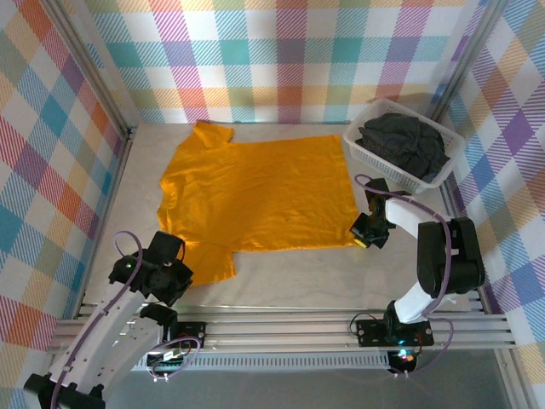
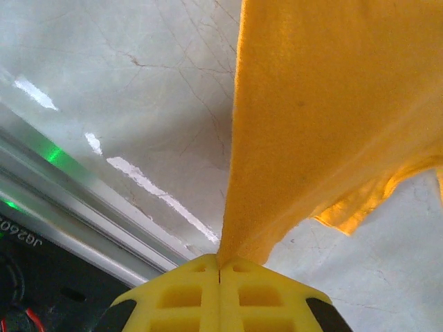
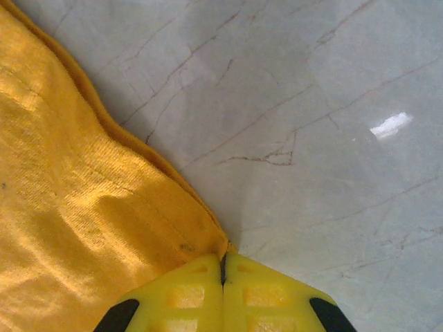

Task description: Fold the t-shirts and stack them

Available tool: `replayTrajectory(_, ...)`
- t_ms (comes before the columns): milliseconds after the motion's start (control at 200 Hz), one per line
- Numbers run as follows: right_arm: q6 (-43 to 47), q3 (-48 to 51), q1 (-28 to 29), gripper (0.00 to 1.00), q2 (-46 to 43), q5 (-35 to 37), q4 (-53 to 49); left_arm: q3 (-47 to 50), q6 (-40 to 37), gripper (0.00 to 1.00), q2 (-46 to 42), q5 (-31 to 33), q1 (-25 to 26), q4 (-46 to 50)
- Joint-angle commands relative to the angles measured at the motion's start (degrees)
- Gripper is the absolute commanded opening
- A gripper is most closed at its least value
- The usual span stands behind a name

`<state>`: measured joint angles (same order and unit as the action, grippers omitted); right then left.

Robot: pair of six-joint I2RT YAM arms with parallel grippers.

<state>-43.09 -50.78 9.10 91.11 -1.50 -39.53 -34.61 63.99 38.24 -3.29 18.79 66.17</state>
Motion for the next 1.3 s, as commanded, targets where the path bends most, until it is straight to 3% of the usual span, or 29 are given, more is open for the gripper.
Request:
replayTrajectory(0, -0.9, -0.2, 2.1, 0.00, -4.4, 0.0, -4.9, -2.3, 5.5, 0.00, -3.1, 1.5, 0.5, 7.2)
replayTrajectory(240, -4.7, 2.9, 8.6, 0.00, -13.0, 2.3, -14.2, -3.1, 8.7, 0.00, -7.8, 2.3, 0.5, 13.4)
replayTrajectory(480, -6.3, 3.6, 9.7, 0.00, -17.4, 1.0, -15.0, -4.6, 5.5, 0.00, 0.4, 1.3, 0.5, 3.0)
replayTrajectory(645, -6.5, -2.3, 9.5, 0.00, -12.8, 0.6, -15.0, -15.7, -1.9, 0.00, 13.7, 6.0, -0.9, -2.7)
replayTrajectory(910, -6.7, -13.1, 8.3, 0.00, -2.7, 0.4, -14.9, -28.7, -12.3, 0.00, 30.5, 2.3, -10.7, -11.8)
replayTrajectory(1295, -8.5, -25.2, 5.9, 0.00, 8.6, 1.1, -15.8, -42.1, -19.1, 0.00, 44.1, 2.7, -16.2, -16.7)
